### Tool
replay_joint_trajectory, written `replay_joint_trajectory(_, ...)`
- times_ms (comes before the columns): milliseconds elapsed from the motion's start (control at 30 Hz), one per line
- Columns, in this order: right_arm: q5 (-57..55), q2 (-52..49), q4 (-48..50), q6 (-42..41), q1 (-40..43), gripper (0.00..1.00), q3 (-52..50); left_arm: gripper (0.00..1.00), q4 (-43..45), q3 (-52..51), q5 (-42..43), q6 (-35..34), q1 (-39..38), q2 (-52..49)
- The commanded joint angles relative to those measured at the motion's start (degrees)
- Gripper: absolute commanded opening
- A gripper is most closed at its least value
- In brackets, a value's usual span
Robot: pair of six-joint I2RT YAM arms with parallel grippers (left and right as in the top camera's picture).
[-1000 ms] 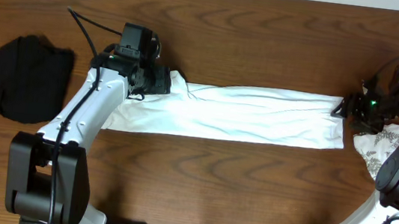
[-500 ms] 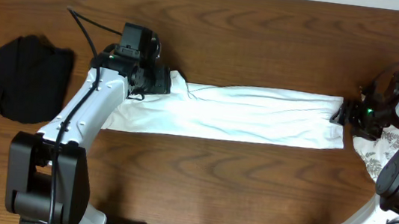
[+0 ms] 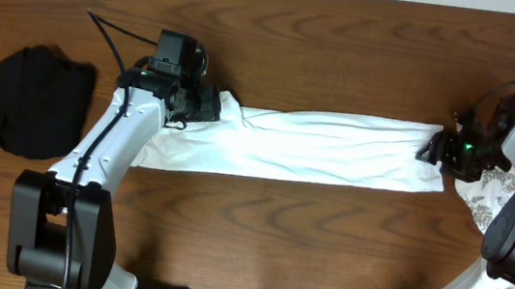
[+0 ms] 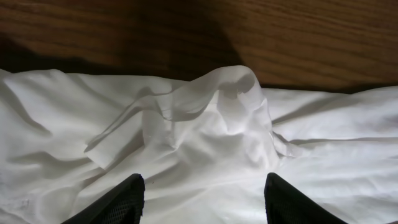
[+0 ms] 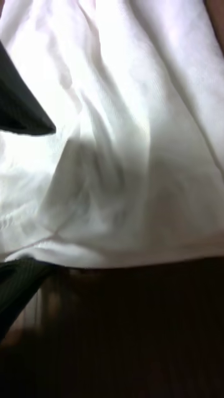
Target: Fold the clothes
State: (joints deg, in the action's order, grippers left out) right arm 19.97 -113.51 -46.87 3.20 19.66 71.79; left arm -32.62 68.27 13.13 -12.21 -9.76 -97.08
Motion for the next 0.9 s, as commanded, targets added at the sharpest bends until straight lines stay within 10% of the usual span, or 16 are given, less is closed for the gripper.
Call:
replay_joint_trajectory(0,0.0,-4.6,-0.1,-0.4,-1.8,0.59,-3.8,0.62,-0.1,0.6,-0.7,0.1,0.1,-0.1)
replay_joint_trajectory(500,0.1,-4.6,2.4,-1.1,-2.5,0.02,-3.8,0.62,-0.5,0.6,-0.7,0.1,0.1,-0.1)
replay_joint_trajectory(867,0.4,-4.1,4.1,-4.3,-2.3,0.01,0.5,0.63,-1.2,0.6,-0.7,0.1,0.1,-0.1)
